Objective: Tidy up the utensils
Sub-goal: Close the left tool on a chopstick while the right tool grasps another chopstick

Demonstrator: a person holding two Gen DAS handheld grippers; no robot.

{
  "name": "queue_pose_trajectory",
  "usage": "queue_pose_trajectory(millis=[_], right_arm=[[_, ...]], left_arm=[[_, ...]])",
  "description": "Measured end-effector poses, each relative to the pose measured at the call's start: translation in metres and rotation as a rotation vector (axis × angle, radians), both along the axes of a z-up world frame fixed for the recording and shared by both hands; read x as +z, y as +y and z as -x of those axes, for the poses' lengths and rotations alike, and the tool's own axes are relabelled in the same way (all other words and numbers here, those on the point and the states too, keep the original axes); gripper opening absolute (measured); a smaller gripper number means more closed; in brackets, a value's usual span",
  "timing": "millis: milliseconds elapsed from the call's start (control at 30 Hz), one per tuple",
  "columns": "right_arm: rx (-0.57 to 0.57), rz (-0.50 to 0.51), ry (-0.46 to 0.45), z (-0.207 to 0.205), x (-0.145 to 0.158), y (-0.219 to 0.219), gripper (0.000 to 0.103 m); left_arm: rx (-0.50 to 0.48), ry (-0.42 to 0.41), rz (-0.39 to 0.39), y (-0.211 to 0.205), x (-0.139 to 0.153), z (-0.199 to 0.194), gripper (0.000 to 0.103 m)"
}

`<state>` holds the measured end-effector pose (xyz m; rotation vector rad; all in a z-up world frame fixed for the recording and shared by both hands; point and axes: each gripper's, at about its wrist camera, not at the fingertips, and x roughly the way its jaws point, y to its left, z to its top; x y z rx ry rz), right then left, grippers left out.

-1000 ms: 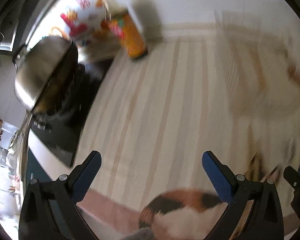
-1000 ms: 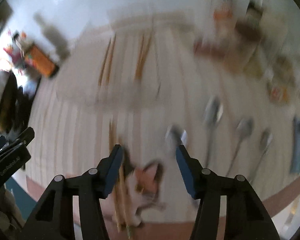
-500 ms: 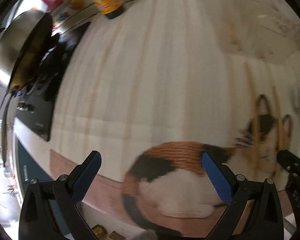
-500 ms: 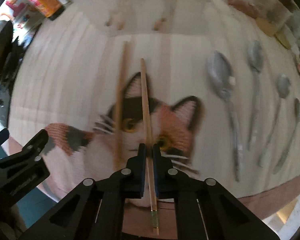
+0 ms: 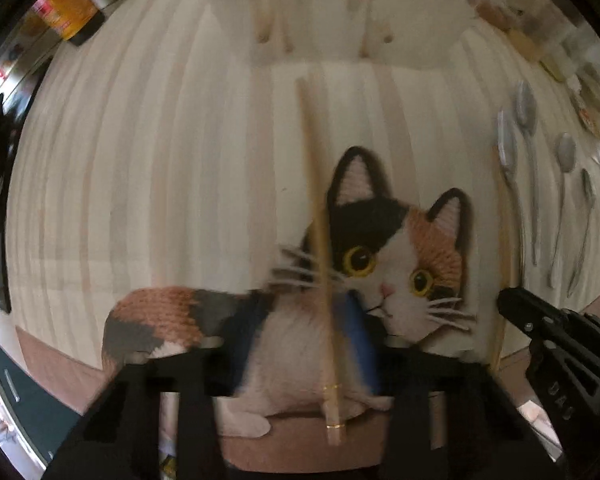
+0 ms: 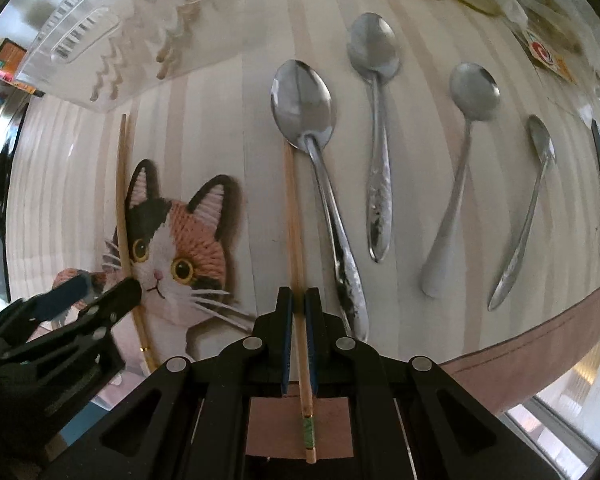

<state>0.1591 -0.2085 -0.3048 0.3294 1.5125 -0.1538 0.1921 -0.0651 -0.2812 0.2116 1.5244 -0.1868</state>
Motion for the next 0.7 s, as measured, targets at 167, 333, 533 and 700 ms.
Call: queue_pose_trajectory(millis=[167, 333, 533, 700], right_arm=[[0.004, 0.003, 0.011, 0.006, -0.003, -0.010, 0.007], [0.016, 0.032, 0.014, -0.008, 0.001, 0.008, 0.007], [0.038, 0.013, 0.003, -0.030, 0.001, 0.040, 0.007], [0.090, 0.011, 0.074, -0.035, 0.000, 0.058, 0.017]], left_arm=[[-0.002, 0.008, -0.020, 0.011, 0.001, 0.003, 0.005], [0.046, 0.025, -0.023, 0.038, 0.001, 0.008, 0.005], [0.042, 0.031, -0.025, 0.049, 0.001, 0.008, 0.005], [0.039, 0.048, -0.017, 0.056, 0.002, 0.000, 0.005]])
